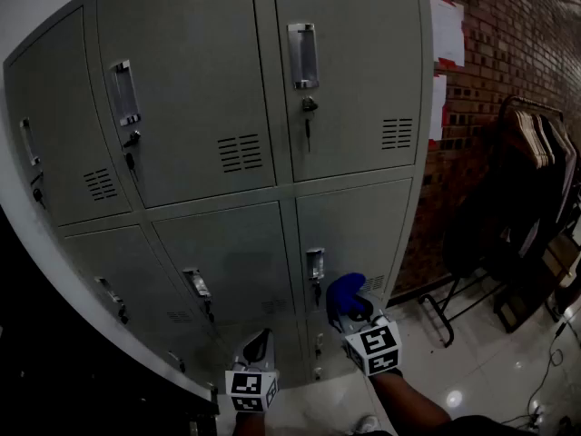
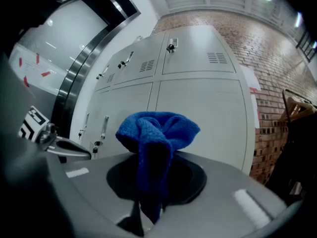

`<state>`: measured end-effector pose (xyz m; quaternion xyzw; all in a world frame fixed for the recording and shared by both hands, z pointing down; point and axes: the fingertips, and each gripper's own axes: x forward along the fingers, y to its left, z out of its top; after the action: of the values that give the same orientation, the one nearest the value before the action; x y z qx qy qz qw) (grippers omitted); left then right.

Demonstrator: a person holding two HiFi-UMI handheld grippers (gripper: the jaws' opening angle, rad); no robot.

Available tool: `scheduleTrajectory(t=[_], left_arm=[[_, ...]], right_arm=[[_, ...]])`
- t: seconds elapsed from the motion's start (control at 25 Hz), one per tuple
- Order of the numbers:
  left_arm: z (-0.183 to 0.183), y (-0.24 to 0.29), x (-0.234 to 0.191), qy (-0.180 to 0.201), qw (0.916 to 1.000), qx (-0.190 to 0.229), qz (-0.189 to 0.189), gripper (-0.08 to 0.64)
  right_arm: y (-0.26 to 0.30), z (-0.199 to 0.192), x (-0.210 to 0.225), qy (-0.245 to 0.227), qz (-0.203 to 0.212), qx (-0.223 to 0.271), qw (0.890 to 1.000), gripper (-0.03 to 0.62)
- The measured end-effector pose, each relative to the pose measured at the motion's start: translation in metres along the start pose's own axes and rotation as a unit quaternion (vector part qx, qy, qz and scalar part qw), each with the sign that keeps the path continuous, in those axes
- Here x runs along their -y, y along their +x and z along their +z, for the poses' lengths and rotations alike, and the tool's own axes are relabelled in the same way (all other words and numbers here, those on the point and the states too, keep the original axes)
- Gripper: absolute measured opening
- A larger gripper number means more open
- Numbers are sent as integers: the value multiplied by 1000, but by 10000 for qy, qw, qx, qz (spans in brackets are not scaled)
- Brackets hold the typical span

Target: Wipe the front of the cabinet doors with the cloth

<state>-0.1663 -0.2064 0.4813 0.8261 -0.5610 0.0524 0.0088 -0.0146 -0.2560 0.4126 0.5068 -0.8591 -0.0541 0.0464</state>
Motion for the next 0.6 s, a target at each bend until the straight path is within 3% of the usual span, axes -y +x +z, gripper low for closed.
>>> scheduleTrajectory(t=[0.32, 0.6], left_arm=[[31, 5, -14, -52, 9998, 155, -99, 14], [35, 0, 4, -211, 9988, 250, -352, 14]], right_arm=[[42, 108, 5, -112, -62, 621, 9980, 61], [72, 152, -2, -148, 36, 758, 9970, 58]])
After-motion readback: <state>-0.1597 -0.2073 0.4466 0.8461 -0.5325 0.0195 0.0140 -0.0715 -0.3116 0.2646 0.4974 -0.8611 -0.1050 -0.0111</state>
